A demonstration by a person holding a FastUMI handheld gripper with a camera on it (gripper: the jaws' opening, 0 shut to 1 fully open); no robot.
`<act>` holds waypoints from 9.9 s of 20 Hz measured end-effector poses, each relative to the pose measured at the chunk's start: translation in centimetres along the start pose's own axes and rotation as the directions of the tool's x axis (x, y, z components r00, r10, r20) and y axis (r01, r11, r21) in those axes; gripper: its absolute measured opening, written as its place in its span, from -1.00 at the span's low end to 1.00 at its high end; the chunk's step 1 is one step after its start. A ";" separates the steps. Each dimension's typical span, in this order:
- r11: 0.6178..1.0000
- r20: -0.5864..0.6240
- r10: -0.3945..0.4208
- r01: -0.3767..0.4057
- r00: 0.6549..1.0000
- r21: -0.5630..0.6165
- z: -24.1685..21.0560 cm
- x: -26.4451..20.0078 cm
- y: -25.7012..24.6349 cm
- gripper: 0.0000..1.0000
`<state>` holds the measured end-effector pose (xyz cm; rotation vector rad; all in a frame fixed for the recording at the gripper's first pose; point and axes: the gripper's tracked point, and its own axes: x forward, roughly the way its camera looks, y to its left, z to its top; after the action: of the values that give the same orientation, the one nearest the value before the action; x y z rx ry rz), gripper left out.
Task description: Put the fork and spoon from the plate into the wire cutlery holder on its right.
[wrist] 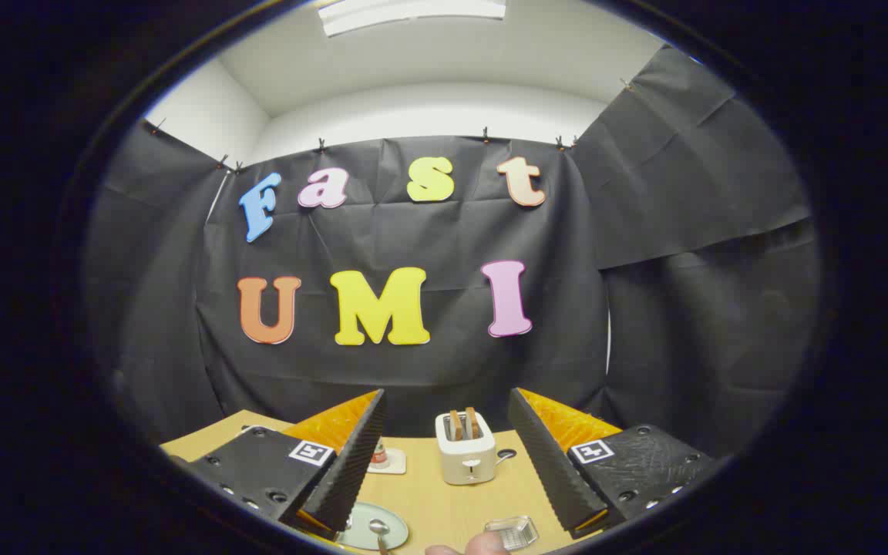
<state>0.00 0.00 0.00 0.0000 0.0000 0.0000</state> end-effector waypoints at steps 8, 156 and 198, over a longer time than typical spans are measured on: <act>1.000 -0.018 0.026 -0.026 0.999 -0.011 -0.5 0.6 0.8 0.91; 0.990 -0.916 0.029 -0.135 0.399 -0.027 -43.8 -3.6 17.0 -0.99; 0.994 -0.998 0.018 0.112 -0.064 0.011 -28.6 -4.4 -10.3 -0.97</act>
<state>-4.41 -10.28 -28.57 0.0997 1.6342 -0.0772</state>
